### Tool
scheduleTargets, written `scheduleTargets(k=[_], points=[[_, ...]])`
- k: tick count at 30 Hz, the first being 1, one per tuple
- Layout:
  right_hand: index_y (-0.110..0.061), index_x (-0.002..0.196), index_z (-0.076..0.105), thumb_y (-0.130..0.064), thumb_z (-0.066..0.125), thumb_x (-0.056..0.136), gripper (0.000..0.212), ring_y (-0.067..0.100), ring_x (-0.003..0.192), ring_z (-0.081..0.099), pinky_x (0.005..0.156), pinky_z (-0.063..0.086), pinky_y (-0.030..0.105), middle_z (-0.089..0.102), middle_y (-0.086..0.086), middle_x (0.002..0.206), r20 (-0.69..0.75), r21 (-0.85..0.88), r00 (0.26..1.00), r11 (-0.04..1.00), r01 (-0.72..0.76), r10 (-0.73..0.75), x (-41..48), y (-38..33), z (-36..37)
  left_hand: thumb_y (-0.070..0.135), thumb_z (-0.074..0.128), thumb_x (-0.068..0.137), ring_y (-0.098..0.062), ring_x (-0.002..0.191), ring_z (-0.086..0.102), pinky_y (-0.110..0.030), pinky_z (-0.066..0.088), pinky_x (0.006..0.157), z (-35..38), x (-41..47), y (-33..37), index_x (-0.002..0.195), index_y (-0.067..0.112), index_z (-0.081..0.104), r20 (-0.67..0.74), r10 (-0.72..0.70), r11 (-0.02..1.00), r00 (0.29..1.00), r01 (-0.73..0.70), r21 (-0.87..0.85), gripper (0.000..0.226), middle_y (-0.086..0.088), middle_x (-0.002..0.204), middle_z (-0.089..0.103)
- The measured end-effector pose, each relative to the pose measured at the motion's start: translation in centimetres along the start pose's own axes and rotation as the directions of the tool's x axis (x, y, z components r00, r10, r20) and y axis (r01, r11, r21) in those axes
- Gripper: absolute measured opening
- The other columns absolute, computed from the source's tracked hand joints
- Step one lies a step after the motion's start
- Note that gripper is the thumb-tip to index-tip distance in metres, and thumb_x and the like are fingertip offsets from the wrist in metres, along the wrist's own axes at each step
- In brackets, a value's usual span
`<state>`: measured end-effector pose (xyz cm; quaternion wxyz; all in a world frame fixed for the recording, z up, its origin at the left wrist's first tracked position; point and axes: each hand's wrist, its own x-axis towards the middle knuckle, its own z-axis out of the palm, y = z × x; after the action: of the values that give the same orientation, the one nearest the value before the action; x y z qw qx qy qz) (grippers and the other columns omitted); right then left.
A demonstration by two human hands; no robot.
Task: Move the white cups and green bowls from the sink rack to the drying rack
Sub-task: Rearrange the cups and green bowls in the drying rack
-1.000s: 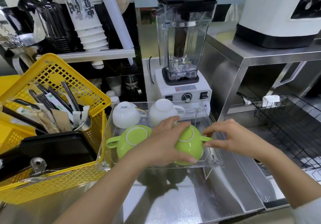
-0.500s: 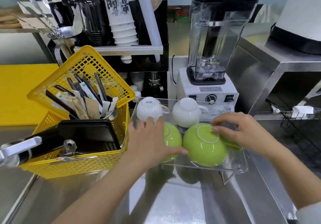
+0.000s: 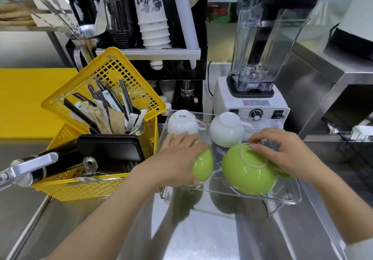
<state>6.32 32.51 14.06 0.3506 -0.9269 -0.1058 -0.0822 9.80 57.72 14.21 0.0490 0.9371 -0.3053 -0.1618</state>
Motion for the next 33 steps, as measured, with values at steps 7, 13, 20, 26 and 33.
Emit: scheduleTargets(k=[7, 13, 20, 26, 33], points=[[-0.040, 0.080, 0.061, -0.017, 0.067, 0.079, 0.024, 0.003, 0.092, 0.056, 0.081, 0.039, 0.011, 0.067, -0.013, 0.087, -0.001, 0.017, 1.000, 1.000, 0.004, -0.004, -0.2, 0.0, 0.2, 0.077, 0.038, 0.073, -0.025, 0.143, 0.010, -0.051, 0.028, 0.110, 0.5, -0.8, 1.8, 0.145, 0.032, 0.010, -0.210, -0.203, 0.979, 0.956, 0.204, -0.017, 0.090, -0.002, 0.157, 0.006], [-0.036, 0.082, 0.064, -0.019, 0.066, 0.080, 0.017, 0.004, 0.092, 0.055, 0.080, 0.040, 0.012, 0.066, -0.015, 0.087, 0.005, 0.001, 1.000, 1.000, -0.015, 0.015, -0.1, 0.1, 0.3, 0.082, 0.036, 0.069, -0.039, 0.132, 0.031, -0.049, 0.042, 0.094, 2.0, -0.3, 2.0, 0.143, 0.034, 0.011, -0.245, -0.349, 0.935, 0.904, 0.352, -0.036, 0.092, -0.011, 0.152, 0.016], [-0.021, 0.086, 0.069, -0.018, 0.066, 0.080, 0.007, 0.005, 0.091, 0.055, 0.079, 0.039, 0.013, 0.067, -0.008, 0.088, -0.015, -0.035, 1.000, 0.999, 0.001, -0.001, 0.1, -0.1, 0.7, 0.066, 0.053, 0.074, -0.040, 0.129, 0.033, -0.044, 0.045, 0.090, 2.3, -0.3, 2.5, 0.142, 0.031, 0.012, -0.293, -0.358, 0.931, 0.886, 0.363, -0.039, 0.087, -0.015, 0.152, 0.013], [-0.022, 0.085, 0.069, -0.019, 0.065, 0.081, 0.007, 0.009, 0.089, 0.057, 0.082, 0.043, 0.023, 0.068, -0.005, 0.089, -0.040, -0.018, 0.999, 1.000, -0.006, 0.005, 0.4, -0.5, 0.9, 0.064, 0.057, 0.071, -0.035, 0.131, 0.034, -0.043, 0.050, 0.084, 3.3, -0.9, 2.4, 0.140, 0.032, 0.020, -0.448, -0.312, 0.947, 0.838, 0.314, -0.071, 0.084, -0.009, 0.153, 0.017], [-0.026, 0.078, 0.068, -0.018, 0.065, 0.081, 0.009, 0.008, 0.079, 0.056, 0.073, 0.042, 0.018, 0.067, -0.008, 0.082, -0.039, 0.133, 0.999, 0.991, -0.025, 0.030, 2.2, -2.9, 1.0, 0.046, 0.084, 0.047, -0.047, 0.118, 0.051, -0.051, 0.057, 0.069, 3.7, -1.3, 1.0, 0.119, 0.024, 0.044, -0.679, -0.081, 0.987, 0.729, 0.152, 0.046, 0.085, -0.018, 0.131, 0.045]])
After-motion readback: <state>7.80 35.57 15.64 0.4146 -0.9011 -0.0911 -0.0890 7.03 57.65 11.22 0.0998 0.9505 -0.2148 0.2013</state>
